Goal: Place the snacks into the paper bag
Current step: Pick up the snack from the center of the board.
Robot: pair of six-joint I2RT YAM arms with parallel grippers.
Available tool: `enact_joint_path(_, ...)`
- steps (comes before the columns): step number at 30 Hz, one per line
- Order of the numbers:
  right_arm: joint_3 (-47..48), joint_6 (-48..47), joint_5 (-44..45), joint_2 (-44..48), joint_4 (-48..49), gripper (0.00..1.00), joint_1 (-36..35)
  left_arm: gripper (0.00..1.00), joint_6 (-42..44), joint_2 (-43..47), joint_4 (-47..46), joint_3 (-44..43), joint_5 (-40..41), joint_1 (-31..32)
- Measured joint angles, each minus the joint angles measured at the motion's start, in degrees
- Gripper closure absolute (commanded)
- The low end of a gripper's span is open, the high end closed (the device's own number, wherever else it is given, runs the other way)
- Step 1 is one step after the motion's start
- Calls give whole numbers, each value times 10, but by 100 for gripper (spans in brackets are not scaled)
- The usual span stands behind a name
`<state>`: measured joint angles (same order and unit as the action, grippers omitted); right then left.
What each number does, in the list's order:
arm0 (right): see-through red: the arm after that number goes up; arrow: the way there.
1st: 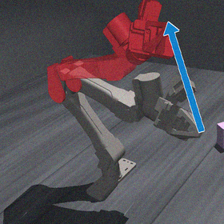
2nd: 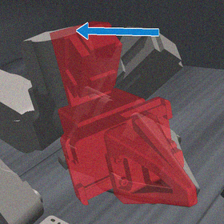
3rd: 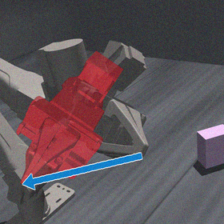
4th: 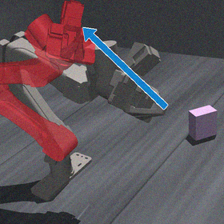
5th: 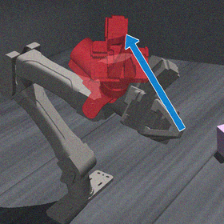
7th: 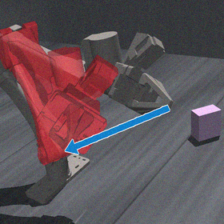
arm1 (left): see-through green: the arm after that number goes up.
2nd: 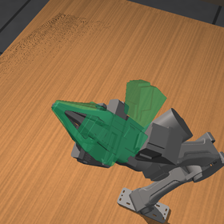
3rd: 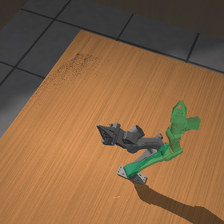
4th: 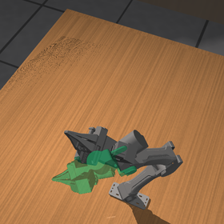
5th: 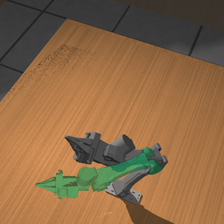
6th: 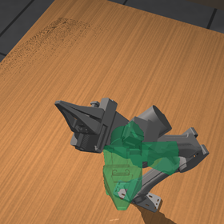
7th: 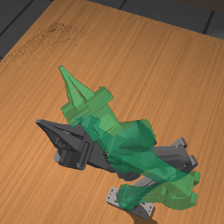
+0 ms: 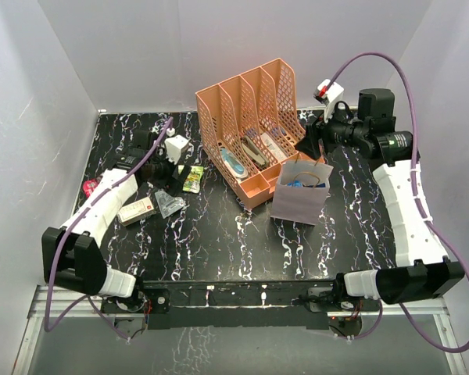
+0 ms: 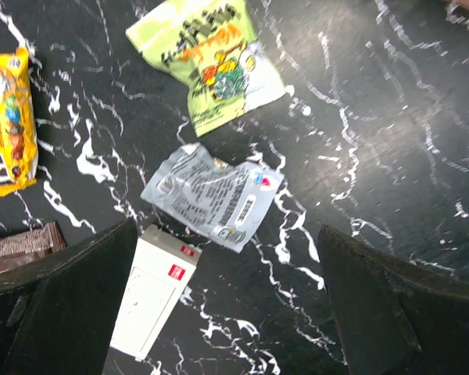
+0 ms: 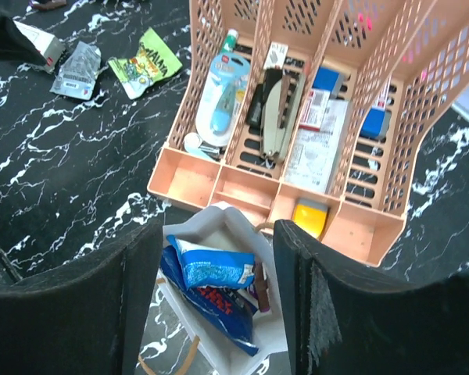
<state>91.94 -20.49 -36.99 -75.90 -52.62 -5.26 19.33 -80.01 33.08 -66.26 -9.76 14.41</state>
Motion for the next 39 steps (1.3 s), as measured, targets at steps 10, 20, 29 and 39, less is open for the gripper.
enact_joint_path(10,-45,-2,-65,17,117,30,-8,2,63,-9,4,33,-16,-107)
enact_joint_path(20,-106,-6,-110,12,143,23,-13,1,135,-12,17,56,-72,-263)
enact_joint_path(29,-121,-6,-129,10,156,22,-14,3,90,-127,-57,-2,-89,-279)
enact_joint_path(39,-127,-9,-140,5,160,21,-15,13,76,-327,-120,-148,-96,-280)
